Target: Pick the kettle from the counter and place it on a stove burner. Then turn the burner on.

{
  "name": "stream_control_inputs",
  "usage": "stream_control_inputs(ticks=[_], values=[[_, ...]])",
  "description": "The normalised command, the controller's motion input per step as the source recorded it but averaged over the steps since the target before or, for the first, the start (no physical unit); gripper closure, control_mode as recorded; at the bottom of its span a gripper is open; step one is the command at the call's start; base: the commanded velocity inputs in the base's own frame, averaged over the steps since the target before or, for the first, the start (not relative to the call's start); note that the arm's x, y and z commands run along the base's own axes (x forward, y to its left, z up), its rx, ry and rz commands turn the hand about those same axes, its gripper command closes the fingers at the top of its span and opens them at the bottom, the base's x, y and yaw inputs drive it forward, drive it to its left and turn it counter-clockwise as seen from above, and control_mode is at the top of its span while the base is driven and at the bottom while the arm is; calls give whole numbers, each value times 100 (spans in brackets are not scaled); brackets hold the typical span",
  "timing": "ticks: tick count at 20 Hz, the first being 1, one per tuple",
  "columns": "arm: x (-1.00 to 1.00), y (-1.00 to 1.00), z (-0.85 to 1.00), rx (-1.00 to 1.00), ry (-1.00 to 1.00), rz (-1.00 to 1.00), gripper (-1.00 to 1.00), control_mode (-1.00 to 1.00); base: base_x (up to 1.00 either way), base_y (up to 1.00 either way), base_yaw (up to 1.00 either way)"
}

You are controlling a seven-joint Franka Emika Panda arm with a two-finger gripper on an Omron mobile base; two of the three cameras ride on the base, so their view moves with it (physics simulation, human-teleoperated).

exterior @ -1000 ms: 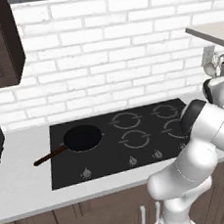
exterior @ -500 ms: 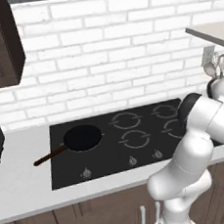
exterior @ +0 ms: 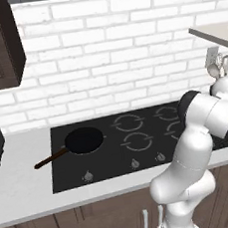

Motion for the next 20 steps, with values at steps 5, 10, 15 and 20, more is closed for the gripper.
stream_control_inputs(ticks=[5,10,15,20], values=[[24,-37,-16,0,-8,8,-100,-100,0,0,0],[23,-29,-3,0,0,5,-100,-100,0,0,0],[24,-19,0,0,0,3,-100,-100,0,0,0],[25,-6,-6,0,0,1,-100,-100,0,0,0]])
